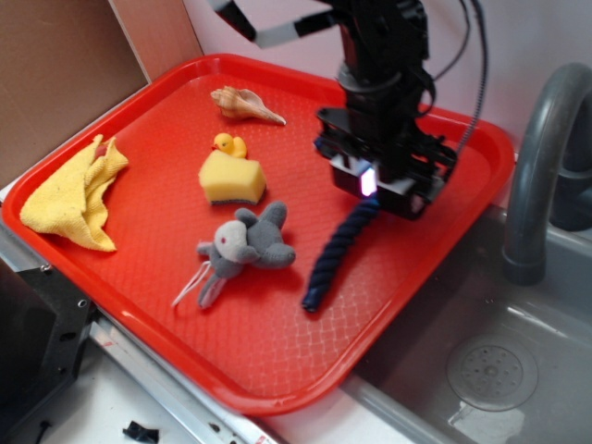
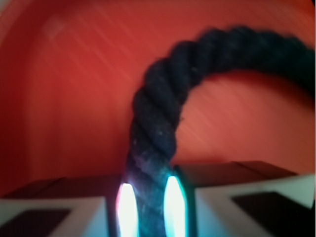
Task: Grab the blue rope.
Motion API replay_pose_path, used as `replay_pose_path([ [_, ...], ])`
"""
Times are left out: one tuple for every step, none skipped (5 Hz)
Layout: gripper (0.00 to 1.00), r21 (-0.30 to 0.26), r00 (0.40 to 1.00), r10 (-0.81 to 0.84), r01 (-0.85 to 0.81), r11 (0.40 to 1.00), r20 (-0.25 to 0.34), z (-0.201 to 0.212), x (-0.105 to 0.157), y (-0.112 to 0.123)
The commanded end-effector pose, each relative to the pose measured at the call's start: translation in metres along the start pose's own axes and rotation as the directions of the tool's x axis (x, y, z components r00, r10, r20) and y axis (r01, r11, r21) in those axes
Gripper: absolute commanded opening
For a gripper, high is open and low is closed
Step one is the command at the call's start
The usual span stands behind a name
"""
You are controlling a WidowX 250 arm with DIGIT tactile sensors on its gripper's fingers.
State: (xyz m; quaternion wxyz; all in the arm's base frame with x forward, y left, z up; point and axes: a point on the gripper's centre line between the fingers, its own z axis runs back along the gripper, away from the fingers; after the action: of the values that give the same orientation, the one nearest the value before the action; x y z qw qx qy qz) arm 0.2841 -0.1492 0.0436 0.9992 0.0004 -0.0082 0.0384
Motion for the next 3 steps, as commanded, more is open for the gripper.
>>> replay_pose_path([
  [0.00, -0.150, 0.990, 0.024, -0.003, 0.989, 0.137, 0.128, -0.027, 0.052],
  [0.00, -0.183, 0.990, 0.034, -0.009, 0.983, 0.135, 0.177, -0.059, 0.088],
  [0.00, -0.159, 0.990, 0.053, -0.031, 0.987, 0.134, 0.196, -0.080, 0.104],
])
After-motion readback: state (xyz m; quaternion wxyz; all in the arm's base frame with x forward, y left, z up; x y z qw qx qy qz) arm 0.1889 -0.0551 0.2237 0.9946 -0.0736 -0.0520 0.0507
